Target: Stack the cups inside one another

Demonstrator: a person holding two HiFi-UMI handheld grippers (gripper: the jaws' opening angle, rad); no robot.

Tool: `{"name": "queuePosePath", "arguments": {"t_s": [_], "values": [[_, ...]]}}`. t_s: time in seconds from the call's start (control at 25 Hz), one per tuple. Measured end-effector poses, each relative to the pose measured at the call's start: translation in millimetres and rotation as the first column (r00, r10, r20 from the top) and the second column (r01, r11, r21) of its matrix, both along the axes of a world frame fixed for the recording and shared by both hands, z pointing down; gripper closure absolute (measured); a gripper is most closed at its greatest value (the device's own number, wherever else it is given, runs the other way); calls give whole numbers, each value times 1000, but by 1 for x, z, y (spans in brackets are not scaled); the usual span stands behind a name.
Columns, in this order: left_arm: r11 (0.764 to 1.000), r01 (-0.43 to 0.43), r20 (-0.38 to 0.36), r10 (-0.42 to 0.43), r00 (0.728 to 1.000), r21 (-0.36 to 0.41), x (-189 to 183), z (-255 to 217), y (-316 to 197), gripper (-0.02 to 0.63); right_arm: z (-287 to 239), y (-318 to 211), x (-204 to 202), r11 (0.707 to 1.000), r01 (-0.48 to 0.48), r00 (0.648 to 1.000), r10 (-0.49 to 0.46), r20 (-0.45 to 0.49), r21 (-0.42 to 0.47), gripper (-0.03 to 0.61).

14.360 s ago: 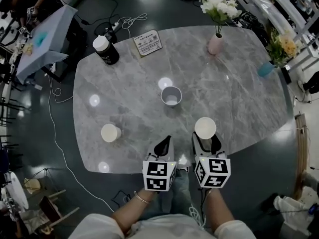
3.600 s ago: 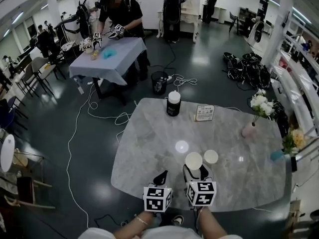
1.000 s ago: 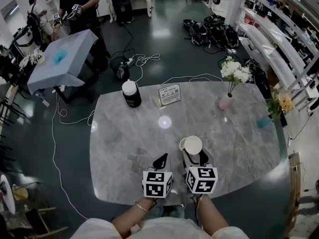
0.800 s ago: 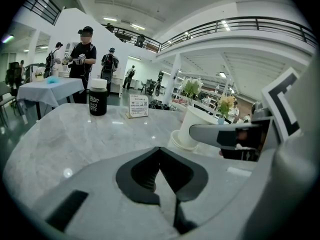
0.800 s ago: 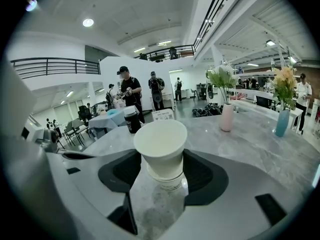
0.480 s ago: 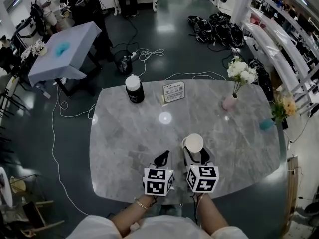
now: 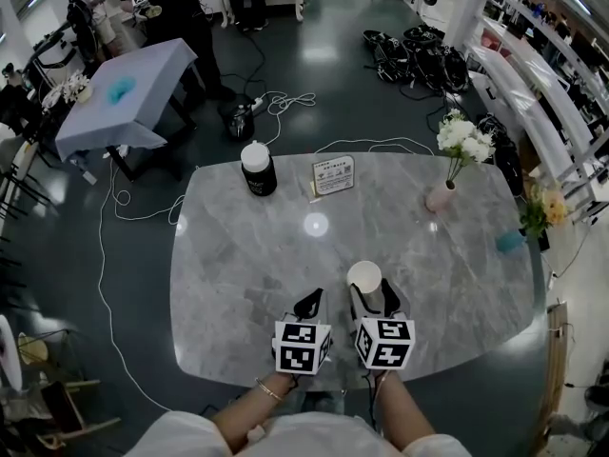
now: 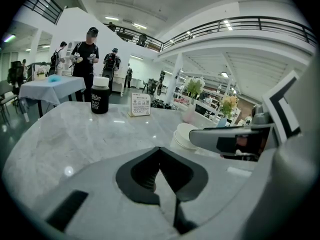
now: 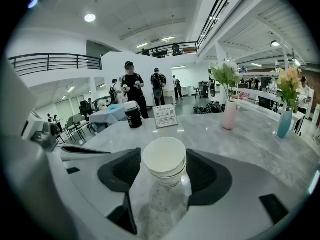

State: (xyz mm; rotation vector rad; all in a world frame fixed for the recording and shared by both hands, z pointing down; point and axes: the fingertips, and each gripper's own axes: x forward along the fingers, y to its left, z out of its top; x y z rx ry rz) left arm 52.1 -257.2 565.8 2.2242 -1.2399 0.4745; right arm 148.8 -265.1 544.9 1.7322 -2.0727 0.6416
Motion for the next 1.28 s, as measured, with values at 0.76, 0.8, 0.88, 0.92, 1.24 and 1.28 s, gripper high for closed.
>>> {"name": "queuePosePath", "arguments": {"t_s": [0.76,0.8,0.88,0.92,1.24,1.28], "values": [[1000,9,2,-9,1000,16,8,-10,13,618,-24,11,22,995,-72,997,70,40,66,398],[1000,10,1,-10,1000,18,8,-12,13,618,-26,13,24,994,-81,996,79,35,71,449],[1000,11,1,-11,1000,22,9,-14,15,618,-30,16,27,993,-91,995,89,33,81,475],[1000,11,2,-11,1000,25,10,-15,17,618,-31,17,29,992,-94,995,92,34,84,481],[998,7,7,-8,1000,60,15,-30,34,618,-44,40,39,989,-108,993,102,56,99,548],[998,8,7,-9,1000,67,15,-33,37,618,-46,44,39,990,-104,994,98,57,100,548]]}}
